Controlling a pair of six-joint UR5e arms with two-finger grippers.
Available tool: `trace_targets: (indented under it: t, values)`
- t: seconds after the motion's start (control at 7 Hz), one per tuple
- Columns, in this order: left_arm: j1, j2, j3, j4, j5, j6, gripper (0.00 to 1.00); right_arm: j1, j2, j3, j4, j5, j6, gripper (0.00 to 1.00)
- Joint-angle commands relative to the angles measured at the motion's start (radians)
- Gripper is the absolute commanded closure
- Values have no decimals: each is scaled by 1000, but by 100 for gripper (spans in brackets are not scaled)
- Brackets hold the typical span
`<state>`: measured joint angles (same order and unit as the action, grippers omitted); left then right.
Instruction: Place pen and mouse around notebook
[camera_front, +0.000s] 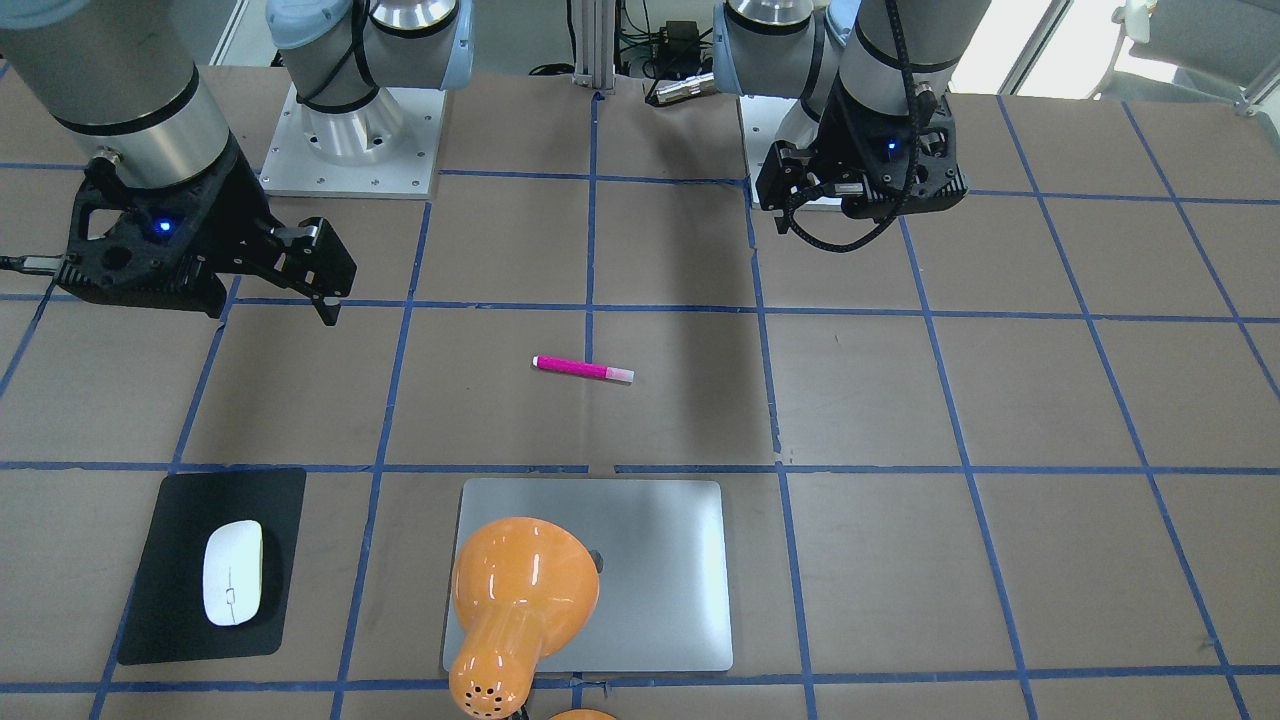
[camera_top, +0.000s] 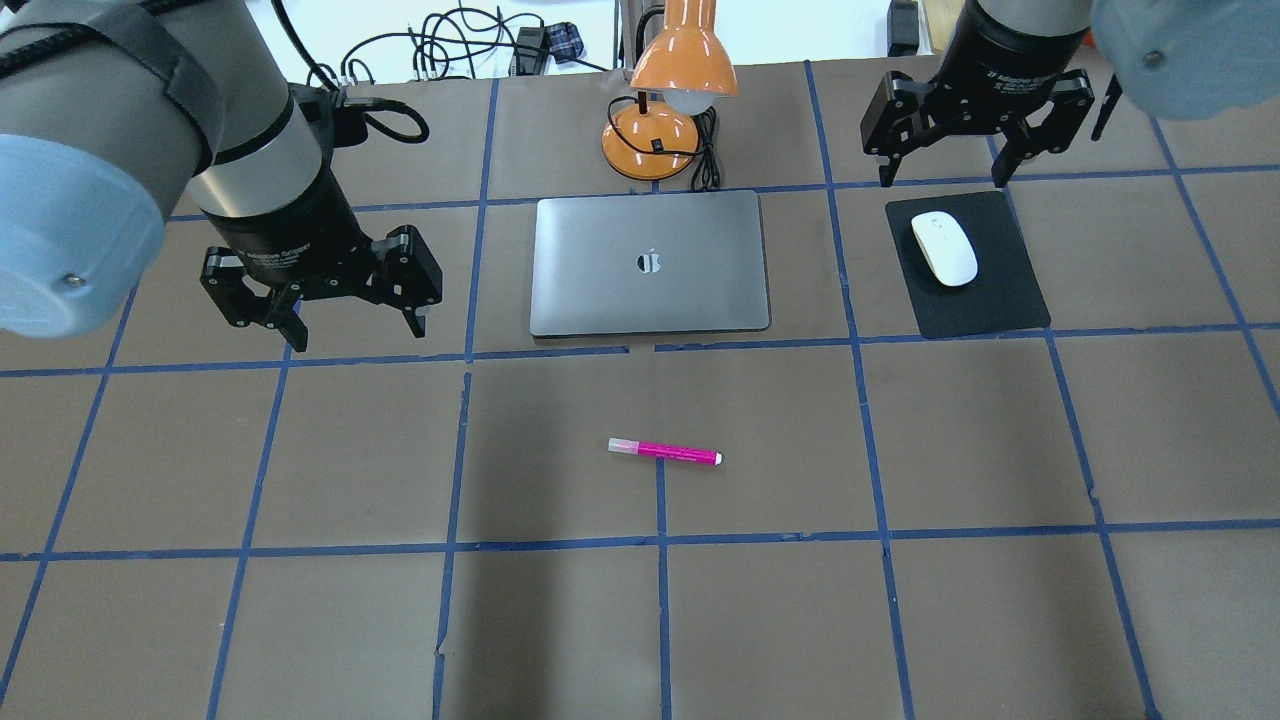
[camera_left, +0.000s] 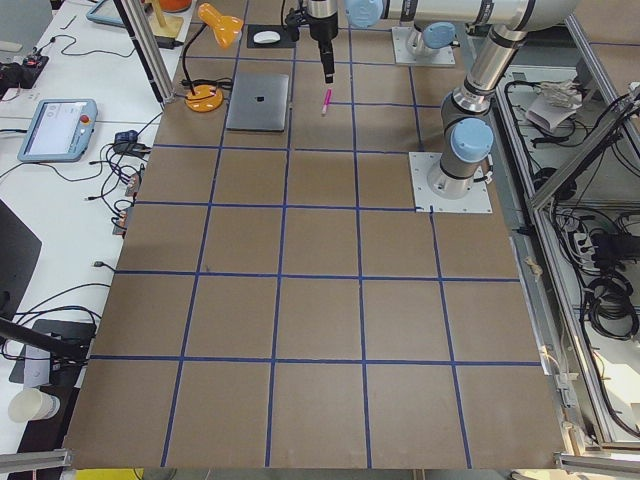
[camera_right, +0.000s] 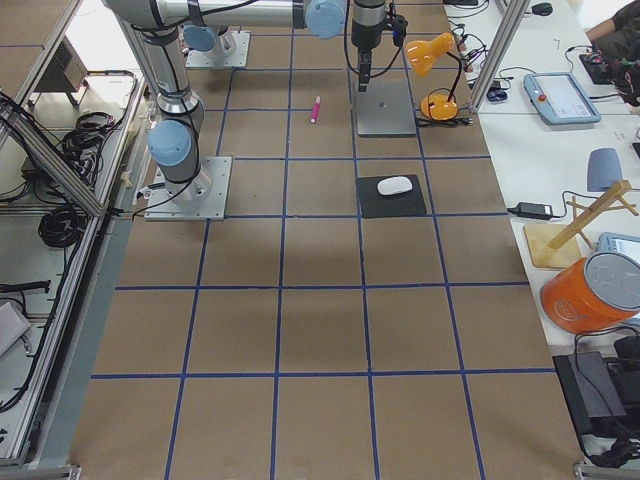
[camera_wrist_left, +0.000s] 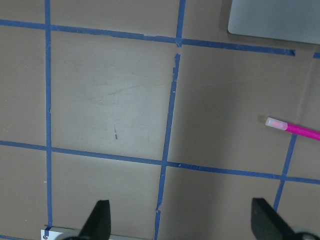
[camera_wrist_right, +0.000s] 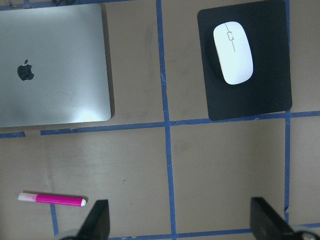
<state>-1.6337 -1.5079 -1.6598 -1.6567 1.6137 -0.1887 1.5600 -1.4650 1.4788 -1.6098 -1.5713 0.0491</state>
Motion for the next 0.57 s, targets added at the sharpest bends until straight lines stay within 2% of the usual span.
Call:
trace_targets:
  t: [0.0,0.43]
  values:
    - [0,0,0,2,0,0,0,0,-1,1,1,1,0,0]
    - [0,0,0,2,0,0,0,0,-3,0,1,1,0,0]
